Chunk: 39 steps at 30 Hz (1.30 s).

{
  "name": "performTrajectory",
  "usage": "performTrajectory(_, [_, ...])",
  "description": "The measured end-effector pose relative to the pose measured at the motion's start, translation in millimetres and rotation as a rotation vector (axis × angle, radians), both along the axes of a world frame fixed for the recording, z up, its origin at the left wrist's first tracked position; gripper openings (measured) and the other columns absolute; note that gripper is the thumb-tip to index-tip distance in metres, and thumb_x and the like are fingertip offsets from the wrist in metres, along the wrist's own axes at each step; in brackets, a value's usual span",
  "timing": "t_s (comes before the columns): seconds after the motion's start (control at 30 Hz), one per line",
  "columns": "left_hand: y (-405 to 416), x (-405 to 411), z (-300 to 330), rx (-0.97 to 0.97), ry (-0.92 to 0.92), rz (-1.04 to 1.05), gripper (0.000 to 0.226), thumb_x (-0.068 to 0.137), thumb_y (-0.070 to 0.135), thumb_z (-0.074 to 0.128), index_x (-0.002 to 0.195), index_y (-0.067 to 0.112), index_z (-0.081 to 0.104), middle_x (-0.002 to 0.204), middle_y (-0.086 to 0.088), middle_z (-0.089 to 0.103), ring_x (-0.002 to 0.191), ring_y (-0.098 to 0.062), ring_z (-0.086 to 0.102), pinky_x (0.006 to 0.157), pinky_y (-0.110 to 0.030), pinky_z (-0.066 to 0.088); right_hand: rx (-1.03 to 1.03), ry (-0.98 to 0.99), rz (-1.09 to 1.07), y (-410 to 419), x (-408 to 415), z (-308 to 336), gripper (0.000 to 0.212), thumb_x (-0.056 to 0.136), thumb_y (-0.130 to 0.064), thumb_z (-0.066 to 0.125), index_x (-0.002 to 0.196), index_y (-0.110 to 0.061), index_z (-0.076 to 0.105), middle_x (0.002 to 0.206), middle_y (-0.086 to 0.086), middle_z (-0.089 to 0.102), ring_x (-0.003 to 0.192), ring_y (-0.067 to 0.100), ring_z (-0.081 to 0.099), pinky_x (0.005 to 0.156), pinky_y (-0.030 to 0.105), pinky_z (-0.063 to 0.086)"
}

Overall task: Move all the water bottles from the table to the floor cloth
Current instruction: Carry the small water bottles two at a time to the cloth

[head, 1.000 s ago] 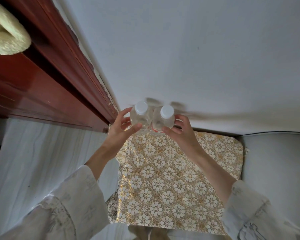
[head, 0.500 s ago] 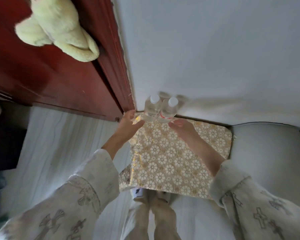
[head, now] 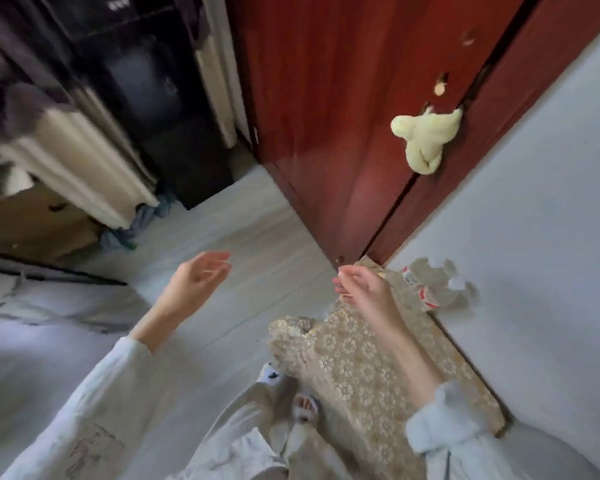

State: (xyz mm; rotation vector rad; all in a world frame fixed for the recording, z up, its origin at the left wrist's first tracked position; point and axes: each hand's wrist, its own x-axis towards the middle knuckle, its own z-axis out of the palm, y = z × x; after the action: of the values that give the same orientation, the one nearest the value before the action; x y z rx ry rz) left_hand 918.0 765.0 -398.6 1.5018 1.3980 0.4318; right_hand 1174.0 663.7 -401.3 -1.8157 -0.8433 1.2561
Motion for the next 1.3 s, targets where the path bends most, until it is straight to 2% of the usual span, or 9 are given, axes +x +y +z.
performTrajectory(0.13, [-58.4,-86.0,41.6,0.06,-0.098,0.306,0.014,0.089,0.015,0.054,0.103,0.016,0.057,0.102,-0.016,0.065,0.092,-0.027,0.063,0.082,-0.04,0.049,0.125,0.008,0.254,30.9,-84.1,44.0,0.012,0.088,-0.016,0.055,0.098,-0.014,0.059,0.093,0.01,0.068,0.081,0.016,0.065,0.079,0.026,0.051])
performTrajectory(0.23, [-109.3,-153.5,62.8,0.089,-0.162,0.507,0.016,0.089,0.014,0.053,0.104,0.013,0.059,0.102,-0.019,0.066,0.094,-0.029,0.064,0.084,-0.042,0.051,0.211,0.033,0.437,36.8,-164.0,71.5,0.01,0.086,-0.006,0.055,0.095,-0.008,0.059,0.091,0.015,0.065,0.073,0.017,0.062,0.068,0.015,0.049])
performTrajectory(0.43, [-227.3,-311.3,91.2,0.212,-0.265,0.938,0.016,0.09,0.018,0.053,0.103,0.019,0.062,0.099,-0.007,0.069,0.091,-0.019,0.066,0.082,-0.035,0.051,0.296,0.028,0.862,6.0,-356.2,109.8,0.008,0.086,-0.009,0.057,0.093,-0.013,0.06,0.091,0.012,0.067,0.079,0.021,0.063,0.077,0.029,0.05])
performTrajectory(0.57, [-307.6,-422.2,101.1,0.289,-0.219,1.146,0.019,0.09,0.014,0.052,0.107,0.009,0.06,0.093,-0.006,0.068,0.084,-0.016,0.065,0.079,-0.034,0.051,0.344,0.069,1.083,-37.5,-509.0,123.8,0.009,0.086,-0.011,0.057,0.093,-0.016,0.06,0.09,0.01,0.067,0.076,0.018,0.063,0.075,0.027,0.05])
performTrajectory(0.67, [-373.8,-496.4,107.5,0.328,-0.137,1.255,0.015,0.09,0.017,0.052,0.102,0.017,0.06,0.097,-0.008,0.068,0.09,-0.019,0.066,0.082,-0.036,0.051,0.368,0.127,1.242,-86.2,-617.6,129.3,0.01,0.087,-0.013,0.056,0.089,-0.022,0.06,0.085,0.003,0.068,0.073,0.012,0.065,0.069,0.02,0.051])
performTrajectory(0.77, [-440.6,-555.1,108.5,0.352,-0.122,1.447,0.014,0.091,0.017,0.051,0.101,0.02,0.06,0.097,-0.004,0.068,0.093,-0.02,0.065,0.084,-0.035,0.051,0.364,0.16,1.436,-136.3,-709.8,133.0,0.009,0.086,-0.018,0.057,0.09,-0.026,0.06,0.089,0.004,0.069,0.08,0.015,0.067,0.075,0.027,0.052])
performTrajectory(0.93, [-533.6,-636.7,102.9,0.388,-0.075,1.723,0.015,0.091,0.015,0.051,0.096,0.026,0.061,0.096,-0.002,0.068,0.091,-0.017,0.063,0.084,-0.035,0.052,0.388,0.234,1.667,-204.1,-844.6,138.5,0.009,0.086,-0.017,0.058,0.095,-0.018,0.061,0.089,0.005,0.069,0.075,0.012,0.065,0.072,0.027,0.053])
performTrajectory(1.13, [-599.6,-739.2,100.6,0.447,-0.019,1.935,0.019,0.091,0.014,0.05,0.093,0.029,0.061,0.092,0.006,0.066,0.085,-0.009,0.063,0.078,-0.029,0.052,0.361,0.312,1.889,-267.4,-999.1,138.4,0.01,0.087,-0.017,0.056,0.096,-0.016,0.06,0.087,0.006,0.067,0.077,0.018,0.064,0.073,0.03,0.05])
performTrajectory(1.3, [-632.6,-848.8,109.6,0.505,0.045,2.049,0.02,0.092,0.014,0.049,0.091,0.029,0.061,0.093,0.004,0.067,0.085,-0.01,0.063,0.074,-0.025,0.051,0.402,0.406,1.987,-301.6,-1139.5,148.8,0.011,0.087,-0.014,0.057,0.098,-0.012,0.06,0.085,0.005,0.067,0.077,0.019,0.064,0.074,0.033,0.051])
